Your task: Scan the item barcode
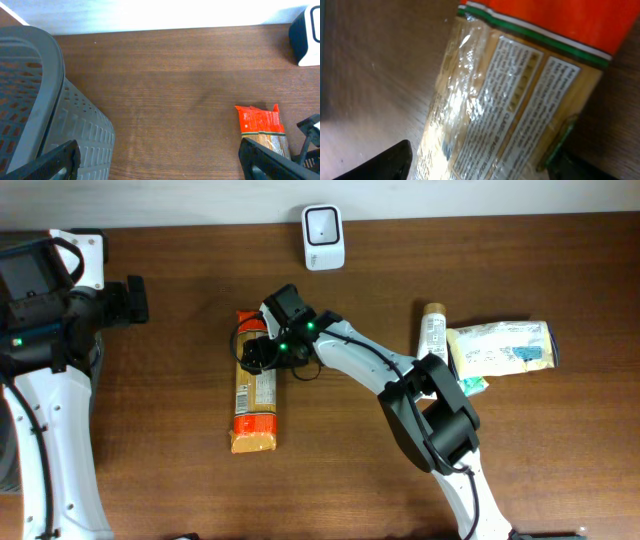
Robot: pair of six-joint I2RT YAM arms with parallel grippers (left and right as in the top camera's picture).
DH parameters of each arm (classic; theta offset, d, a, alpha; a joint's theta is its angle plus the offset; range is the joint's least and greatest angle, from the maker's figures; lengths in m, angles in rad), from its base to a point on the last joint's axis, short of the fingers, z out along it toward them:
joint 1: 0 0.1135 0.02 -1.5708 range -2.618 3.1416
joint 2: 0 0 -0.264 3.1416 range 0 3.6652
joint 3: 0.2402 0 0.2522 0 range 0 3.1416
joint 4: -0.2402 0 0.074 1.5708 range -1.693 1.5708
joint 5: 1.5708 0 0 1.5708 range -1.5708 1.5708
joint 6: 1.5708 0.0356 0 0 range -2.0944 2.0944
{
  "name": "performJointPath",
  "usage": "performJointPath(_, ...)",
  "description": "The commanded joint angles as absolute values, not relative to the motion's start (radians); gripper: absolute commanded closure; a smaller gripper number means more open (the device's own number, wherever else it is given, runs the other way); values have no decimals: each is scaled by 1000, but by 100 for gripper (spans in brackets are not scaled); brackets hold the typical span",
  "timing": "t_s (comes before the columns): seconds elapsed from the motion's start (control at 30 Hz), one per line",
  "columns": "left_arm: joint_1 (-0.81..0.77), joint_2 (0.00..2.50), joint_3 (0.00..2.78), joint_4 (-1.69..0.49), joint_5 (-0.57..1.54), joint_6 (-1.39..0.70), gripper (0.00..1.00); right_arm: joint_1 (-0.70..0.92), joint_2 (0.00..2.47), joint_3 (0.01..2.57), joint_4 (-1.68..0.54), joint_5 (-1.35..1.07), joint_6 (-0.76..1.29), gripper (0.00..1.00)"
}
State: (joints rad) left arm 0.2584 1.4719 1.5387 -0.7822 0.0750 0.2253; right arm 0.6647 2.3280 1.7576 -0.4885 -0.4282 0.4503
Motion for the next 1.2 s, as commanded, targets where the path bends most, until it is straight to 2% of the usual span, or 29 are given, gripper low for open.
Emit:
performJointPath(0.0,265,1470,1542,-781,83,241,1,693,2427,1748,-491,-408,482,46)
performJointPath(0.03,265,1470,1542,-781,83,241,1,694,2431,1748,-495,-408,506,61)
performJointPath(0.13,265,1470,1542,-781,83,241,1,691,2429,1748,-512,-423,514,96)
performJointPath(0.2,265,1470,1542,-781,83,241,1,670,2392,1753,-559,-423,507,96)
performJointPath(0.3,265,1470,1542,-781,83,241,1,647,2271,1818,-733,-294,416,96)
performJointPath(0.37,265,1470,1542,-781,83,241,1,655,2224,1930,-969,-126,336,96)
performJointPath(0.47,265,1470,1542,-781,83,241,1,674,2224,2044,-1212,133,291,96)
performJointPath(0.6,265,1470,1542,-781,83,241,1,710,2281,2042,-1280,294,354,96)
performJointPath(0.7,265,1470,1542,-781,83,241,1,755,2346,2042,-1254,295,356,96)
performJointPath(0.8,265,1470,1542,-781,83,241,1,804,2368,2042,-1222,185,312,79)
performJointPath(0.83,265,1470,1542,-781,83,241,1,820,2368,2042,-1206,147,310,70)
performJointPath(0.9,265,1470,1542,-781,83,241,1,824,2368,2042,-1200,81,291,61)
performJointPath(0.93,265,1470,1542,-781,83,241,1,817,2368,2042,-1206,66,285,52)
performJointPath(1.0,265,1470,1542,-781,83,241,1,788,2368,2042,-1221,68,261,48)
performJointPath(1.17,265,1470,1542,-781,83,241,1,723,2368,2038,-1238,106,155,47)
